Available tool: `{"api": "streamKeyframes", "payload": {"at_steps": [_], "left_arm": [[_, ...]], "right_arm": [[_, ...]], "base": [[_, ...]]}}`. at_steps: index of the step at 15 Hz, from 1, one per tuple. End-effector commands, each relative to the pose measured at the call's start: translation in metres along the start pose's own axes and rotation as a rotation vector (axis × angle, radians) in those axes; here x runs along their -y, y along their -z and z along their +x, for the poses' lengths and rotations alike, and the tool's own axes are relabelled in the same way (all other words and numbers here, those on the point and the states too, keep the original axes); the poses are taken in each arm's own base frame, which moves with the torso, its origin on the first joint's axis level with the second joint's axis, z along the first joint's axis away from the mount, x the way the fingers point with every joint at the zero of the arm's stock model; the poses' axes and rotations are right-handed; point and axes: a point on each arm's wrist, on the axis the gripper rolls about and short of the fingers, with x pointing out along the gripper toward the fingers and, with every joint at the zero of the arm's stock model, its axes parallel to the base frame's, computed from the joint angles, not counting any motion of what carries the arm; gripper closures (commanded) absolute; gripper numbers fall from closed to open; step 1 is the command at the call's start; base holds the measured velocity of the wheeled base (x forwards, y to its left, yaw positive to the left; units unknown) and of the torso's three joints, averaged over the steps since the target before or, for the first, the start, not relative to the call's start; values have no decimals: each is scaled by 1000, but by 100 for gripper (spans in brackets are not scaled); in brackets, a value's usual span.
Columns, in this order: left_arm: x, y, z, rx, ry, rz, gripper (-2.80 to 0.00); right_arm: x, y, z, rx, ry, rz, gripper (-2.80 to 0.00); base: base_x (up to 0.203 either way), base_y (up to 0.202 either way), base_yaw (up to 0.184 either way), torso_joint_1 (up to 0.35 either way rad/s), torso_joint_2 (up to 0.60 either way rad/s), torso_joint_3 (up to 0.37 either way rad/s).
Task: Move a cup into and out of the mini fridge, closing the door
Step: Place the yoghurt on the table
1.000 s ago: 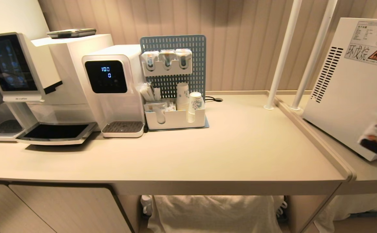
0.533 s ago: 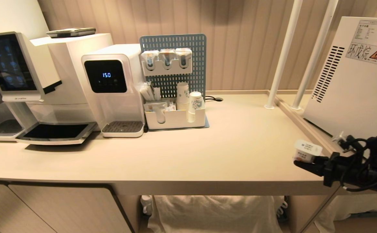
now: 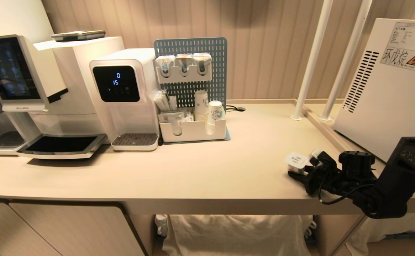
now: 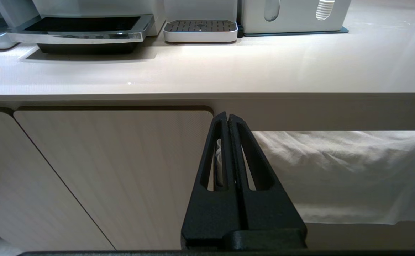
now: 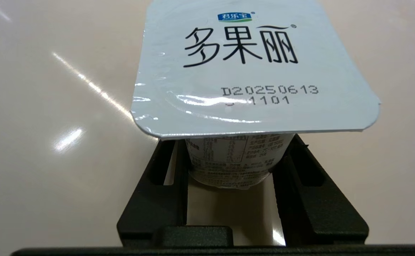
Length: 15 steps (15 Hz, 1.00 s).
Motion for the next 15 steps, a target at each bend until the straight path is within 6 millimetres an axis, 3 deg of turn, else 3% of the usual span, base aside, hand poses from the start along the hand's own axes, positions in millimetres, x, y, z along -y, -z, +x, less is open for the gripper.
{"api": "streamKeyframes", "payload": {"at_steps": [1,5,8,9,15], "left_arm": [[0,0,0,1,-1,-1,0],[0,0,0,1,1,1,0],[0,0,0,1,0,1,0],[0,0,0,1,-1,1,0],[0,0,0,1,1,-1,0]], "right_arm": [[8,-4,12,-14,-4,3,0],[32,-19,34,-84,-17,45,0],[41,-14,49,-137,14,84,0],[41,-14,48,-143,15,87,-280],[36,-25,16,-145,20,100,-280]], "base": [[0,0,0,0,0,0],[0,0,0,0,0,0],[0,0,0,0,0,0],[0,0,0,0,0,0],[0,0,0,0,0,0]]}}
